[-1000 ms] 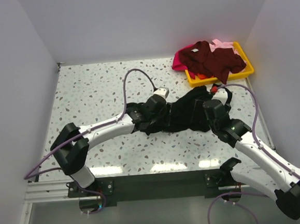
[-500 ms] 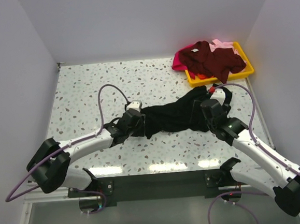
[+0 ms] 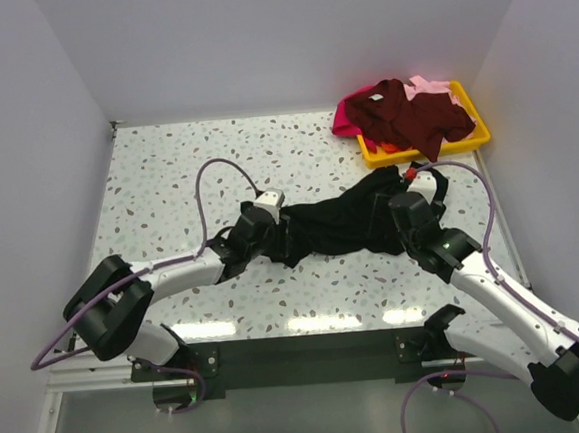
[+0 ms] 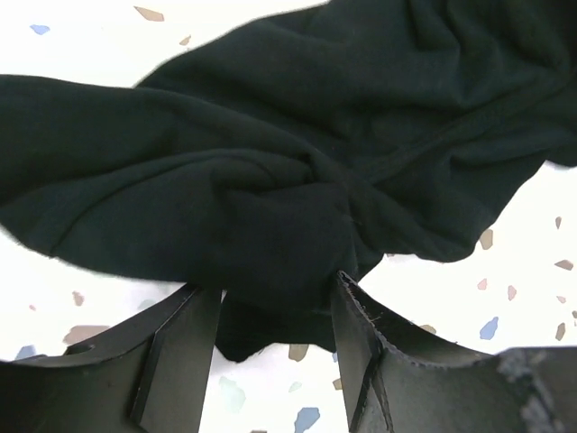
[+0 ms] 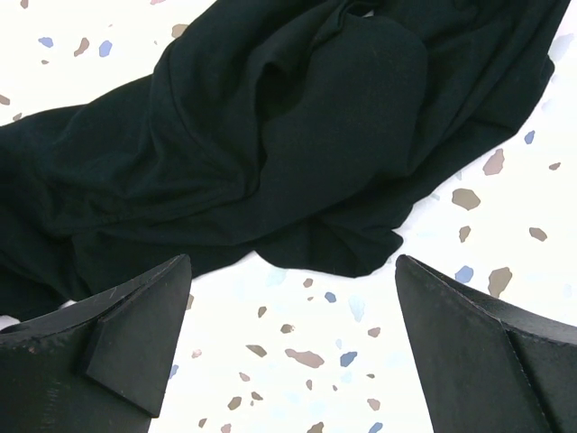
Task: Fold and stack the t-shirts
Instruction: Flatten the tshirt out
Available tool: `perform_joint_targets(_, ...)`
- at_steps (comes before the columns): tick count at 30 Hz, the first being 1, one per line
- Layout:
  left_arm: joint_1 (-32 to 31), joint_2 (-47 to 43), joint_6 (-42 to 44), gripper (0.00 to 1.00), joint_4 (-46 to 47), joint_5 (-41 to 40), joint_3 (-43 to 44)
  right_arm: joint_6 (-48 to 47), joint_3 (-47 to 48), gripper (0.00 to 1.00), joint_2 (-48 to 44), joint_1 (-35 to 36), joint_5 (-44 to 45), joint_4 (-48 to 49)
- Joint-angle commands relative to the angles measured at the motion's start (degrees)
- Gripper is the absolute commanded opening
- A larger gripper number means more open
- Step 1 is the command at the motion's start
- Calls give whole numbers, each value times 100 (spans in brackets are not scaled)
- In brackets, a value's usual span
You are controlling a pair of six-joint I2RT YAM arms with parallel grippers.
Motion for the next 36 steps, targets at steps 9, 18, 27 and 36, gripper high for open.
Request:
perform_joint_targets(9, 43, 509, 400, 57, 979, 649, 124, -32, 62, 99, -236, -18, 156, -110)
perform_joint_targets(18, 35, 291, 418, 58, 681, 475, 80, 3, 71, 99, -270, -27, 103, -145)
perform_joint_targets(27, 35, -1196, 374, 63, -73, 274, -650, 38, 45, 99, -245, -27, 16, -75)
perform_joint_targets(36, 61, -723, 233, 63, -155, 9, -756, 64, 89, 99, -332, -27, -37, -154)
